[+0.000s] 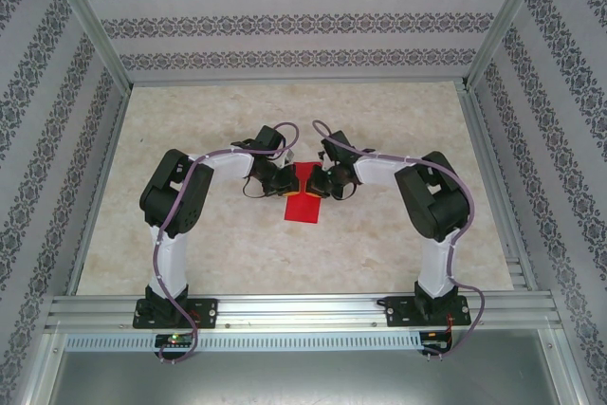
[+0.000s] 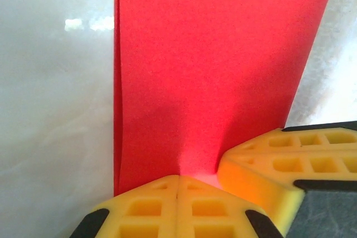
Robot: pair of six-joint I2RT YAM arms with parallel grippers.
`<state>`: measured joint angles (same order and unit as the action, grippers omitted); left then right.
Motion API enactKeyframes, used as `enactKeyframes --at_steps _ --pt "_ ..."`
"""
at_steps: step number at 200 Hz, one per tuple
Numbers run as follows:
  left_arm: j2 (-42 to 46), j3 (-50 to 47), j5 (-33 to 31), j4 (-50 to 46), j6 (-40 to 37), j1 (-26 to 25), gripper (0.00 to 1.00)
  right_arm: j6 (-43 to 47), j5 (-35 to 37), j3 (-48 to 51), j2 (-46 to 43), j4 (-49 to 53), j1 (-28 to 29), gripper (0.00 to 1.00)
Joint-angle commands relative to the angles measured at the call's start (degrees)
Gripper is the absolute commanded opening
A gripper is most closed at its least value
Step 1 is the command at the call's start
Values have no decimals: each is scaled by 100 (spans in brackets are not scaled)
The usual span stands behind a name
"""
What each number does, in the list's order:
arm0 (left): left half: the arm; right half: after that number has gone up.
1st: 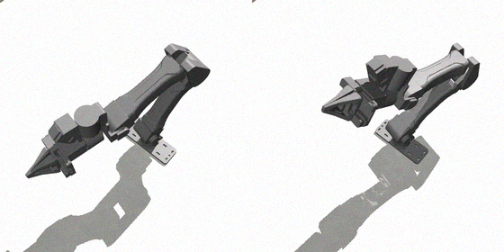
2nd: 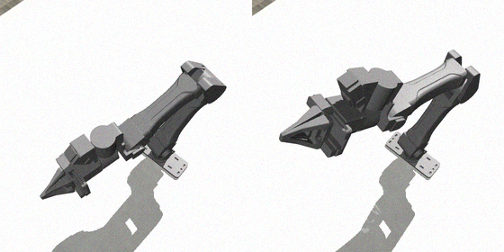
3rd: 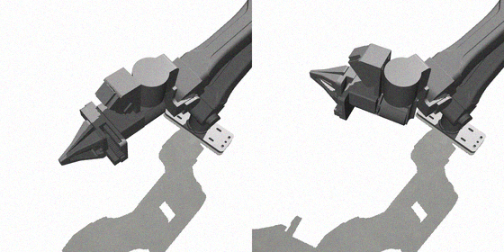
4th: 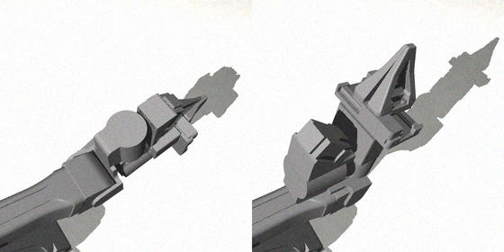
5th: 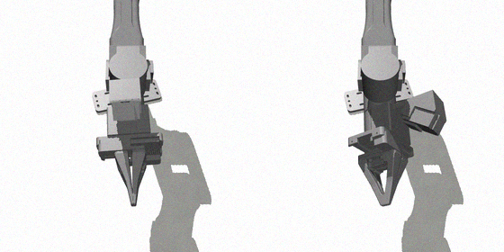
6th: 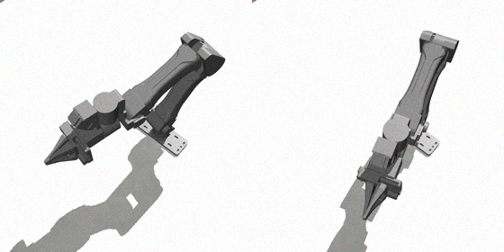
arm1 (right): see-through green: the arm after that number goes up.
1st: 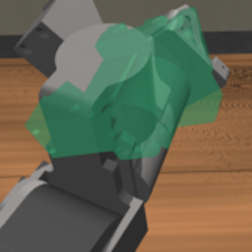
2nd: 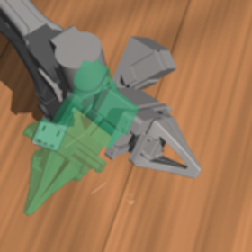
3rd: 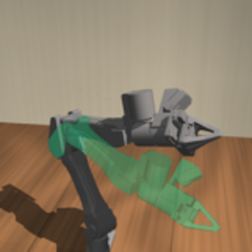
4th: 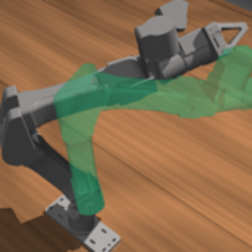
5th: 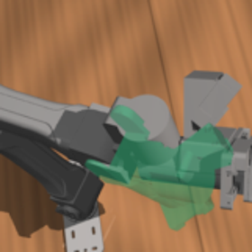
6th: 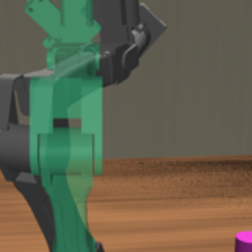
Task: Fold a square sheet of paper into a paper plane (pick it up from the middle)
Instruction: Fold the square sheet of paper in half at the center of the table.
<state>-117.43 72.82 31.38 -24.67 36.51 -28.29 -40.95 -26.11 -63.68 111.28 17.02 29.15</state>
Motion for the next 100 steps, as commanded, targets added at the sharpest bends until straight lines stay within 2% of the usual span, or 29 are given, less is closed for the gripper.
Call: enactKeyframes --at_steps 1,50,76,100 --pt "-695 -573 -1477 -911 158 -19 0 198 317 519 -183 353 -301 2" --pt "-686 -652 -1455 -842 179 -26 0 444 471 885 -854 391 -699 2" --pt "-689 -631 -1436 -847 152 -25 0 450 370 584 -1164 304 -557 2" --pt "-693 -619 -1421 -848 137 -24 0 406 336 222 -960 192 -326 2"
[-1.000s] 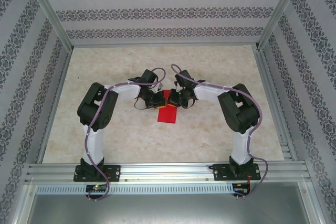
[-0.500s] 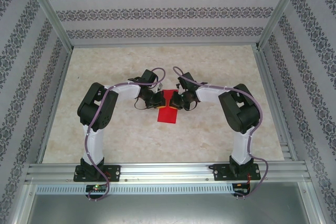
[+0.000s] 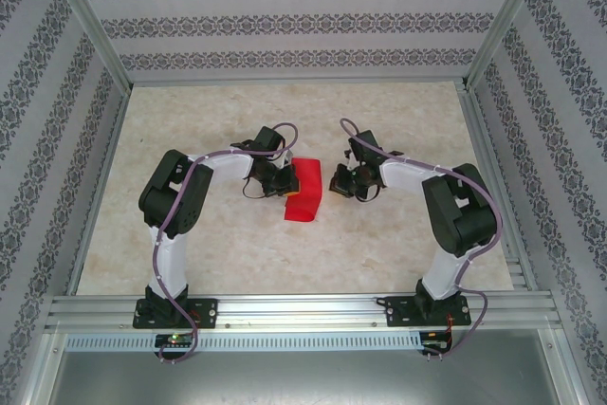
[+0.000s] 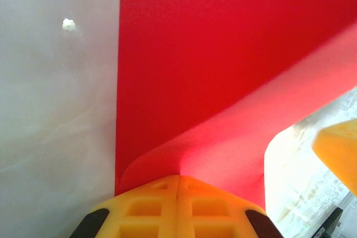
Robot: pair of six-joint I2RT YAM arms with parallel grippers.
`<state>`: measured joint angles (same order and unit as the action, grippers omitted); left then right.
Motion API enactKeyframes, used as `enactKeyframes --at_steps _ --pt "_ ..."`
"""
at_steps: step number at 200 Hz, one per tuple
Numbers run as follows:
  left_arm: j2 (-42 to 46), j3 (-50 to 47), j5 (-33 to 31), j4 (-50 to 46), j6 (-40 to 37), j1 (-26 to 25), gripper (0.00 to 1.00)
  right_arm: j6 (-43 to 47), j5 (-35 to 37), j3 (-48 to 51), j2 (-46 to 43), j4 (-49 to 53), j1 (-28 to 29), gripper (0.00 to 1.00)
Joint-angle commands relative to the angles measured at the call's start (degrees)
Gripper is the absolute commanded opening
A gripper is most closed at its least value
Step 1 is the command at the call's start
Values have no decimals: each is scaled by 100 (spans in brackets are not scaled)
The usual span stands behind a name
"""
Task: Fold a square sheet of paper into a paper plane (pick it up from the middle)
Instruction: Fold the square sheet of paper in half at the center of the table.
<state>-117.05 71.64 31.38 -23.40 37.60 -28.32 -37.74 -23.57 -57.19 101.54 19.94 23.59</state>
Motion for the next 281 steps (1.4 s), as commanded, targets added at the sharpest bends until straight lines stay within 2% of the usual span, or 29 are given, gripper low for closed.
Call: enactKeyframes --at_steps 1,49,77,132,160,196,232,263,281 --pt "-730 -501 -1423 -974 32 -19 0 79 82 -443 33 -107 231 2" --pt "-745 -489 -1417 -1022 11 -20 0 29 -126 -1196 993 -338 435 1" --pt "-754 -501 -1427 -1043 58 -18 0 7 -159 -1255 1310 -251 381 1" --pt "-760 -668 -1451 -971 126 -17 0 -45 131 -583 1274 -546 -183 1" --pt "-764 -836 -1438 -837 187 -18 0 6 338 -545 1165 -515 -491 2" --pt "-749 -893 -1420 -770 192 -19 0 133 1139 -760 653 -348 -409 0" --pt "-740 -865 -1427 -780 169 -16 0 109 779 -718 407 -783 -39 0" --pt "-765 -845 -1419 -798 156 -21 0 -75 -12 -907 971 -1105 100 0" --pt "-774 -844 -1425 -797 153 -21 0 -153 -197 -999 1223 -1286 109 0"
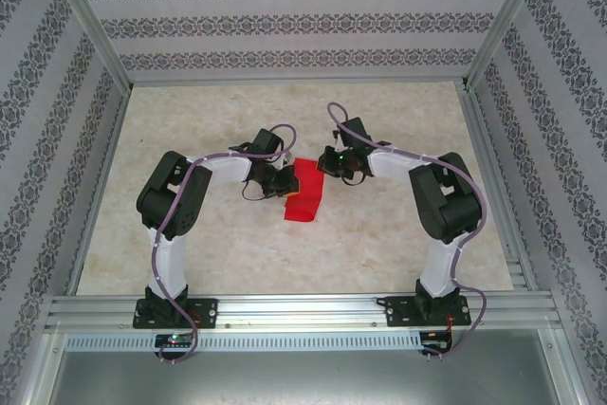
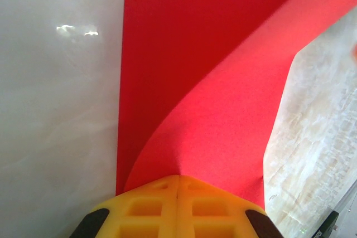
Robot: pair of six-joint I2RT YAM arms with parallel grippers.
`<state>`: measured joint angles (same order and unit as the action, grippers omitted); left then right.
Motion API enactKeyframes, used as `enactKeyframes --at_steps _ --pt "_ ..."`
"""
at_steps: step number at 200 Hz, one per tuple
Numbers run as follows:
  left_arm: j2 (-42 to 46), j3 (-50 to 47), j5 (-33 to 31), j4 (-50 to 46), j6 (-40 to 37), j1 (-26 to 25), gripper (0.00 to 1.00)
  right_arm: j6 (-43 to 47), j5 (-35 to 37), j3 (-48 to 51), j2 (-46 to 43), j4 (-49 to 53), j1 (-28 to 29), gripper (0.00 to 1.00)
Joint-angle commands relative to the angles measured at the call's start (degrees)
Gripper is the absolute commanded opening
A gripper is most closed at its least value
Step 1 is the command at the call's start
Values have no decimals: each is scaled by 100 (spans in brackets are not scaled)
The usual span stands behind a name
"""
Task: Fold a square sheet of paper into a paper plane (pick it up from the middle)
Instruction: Fold the square sheet of paper in half at the center of the table.
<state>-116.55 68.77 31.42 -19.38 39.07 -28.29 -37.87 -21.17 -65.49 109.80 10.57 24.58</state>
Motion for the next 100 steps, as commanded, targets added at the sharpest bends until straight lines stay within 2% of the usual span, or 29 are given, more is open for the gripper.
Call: enactKeyframes --at_steps 1,35,62,100 --pt "-825 -554 -1433 -1200 6 -21 0 -141 -444 -171 408 -351 7 0" --pt "-848 -583 -1435 -1204 -4 -25 0 -288 -374 -193 630 -511 -194 0" --pt "-877 -591 -1470 -1242 -7 -20 0 -539 -47 49 556 -818 -398 0" --pt "-872 -583 -1482 -1262 -24 -20 0 -491 612 -115 539 -333 -502 0"
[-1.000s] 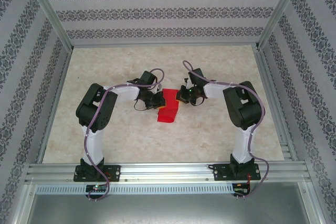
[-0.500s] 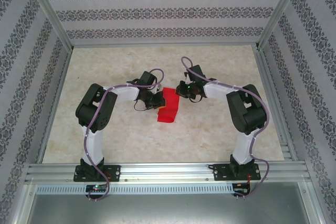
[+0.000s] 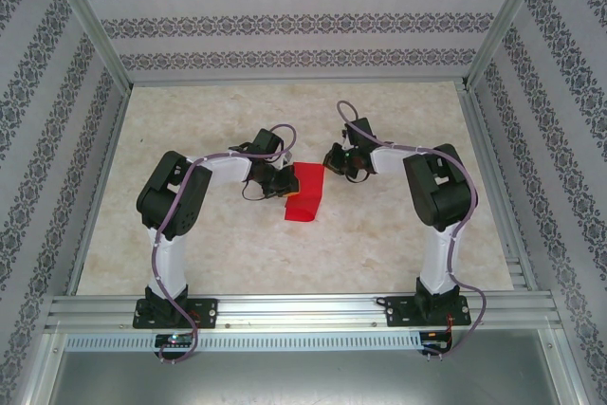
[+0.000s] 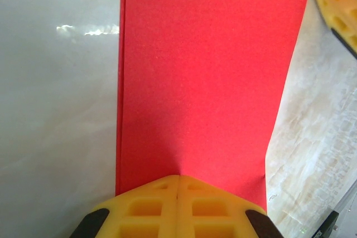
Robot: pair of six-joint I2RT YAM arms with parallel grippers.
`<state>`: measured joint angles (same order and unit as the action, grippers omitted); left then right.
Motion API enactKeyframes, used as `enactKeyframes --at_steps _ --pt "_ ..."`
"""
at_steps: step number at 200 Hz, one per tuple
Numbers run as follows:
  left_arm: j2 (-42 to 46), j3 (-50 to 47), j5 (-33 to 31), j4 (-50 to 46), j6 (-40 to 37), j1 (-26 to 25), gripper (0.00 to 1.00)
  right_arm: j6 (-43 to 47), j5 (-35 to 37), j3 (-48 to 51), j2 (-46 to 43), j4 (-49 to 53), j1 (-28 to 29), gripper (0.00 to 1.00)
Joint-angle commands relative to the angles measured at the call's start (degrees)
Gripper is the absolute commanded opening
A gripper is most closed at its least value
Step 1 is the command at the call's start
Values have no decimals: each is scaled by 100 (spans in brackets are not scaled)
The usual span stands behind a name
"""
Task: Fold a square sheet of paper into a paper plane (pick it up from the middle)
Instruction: Fold the square sheet of paper in half at the center of the table.
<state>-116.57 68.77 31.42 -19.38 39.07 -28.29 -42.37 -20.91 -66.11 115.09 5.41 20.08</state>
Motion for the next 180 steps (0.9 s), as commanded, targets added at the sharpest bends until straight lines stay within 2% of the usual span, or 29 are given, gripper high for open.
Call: enactKeyframes --at_steps 1,23,71,133,180 --pt "-873 -584 -1481 -1262 -23 -24 0 -38 596 -62 3 195 -50 0" --pt "-868 -582 -1478 -1253 -39 -19 0 133 618 -91 -258 331 -51 0" --pt "-881 -573 -1473 -1227 -44 -20 0 313 172 263 -1083 388 203 0" --pt "-900 -527 -1485 -1296 -49 -25 0 216 -708 -388 -53 410 519 0" --pt "-906 -575 -1504 -1310 -48 -25 0 9 -254 -204 187 255 255 0"
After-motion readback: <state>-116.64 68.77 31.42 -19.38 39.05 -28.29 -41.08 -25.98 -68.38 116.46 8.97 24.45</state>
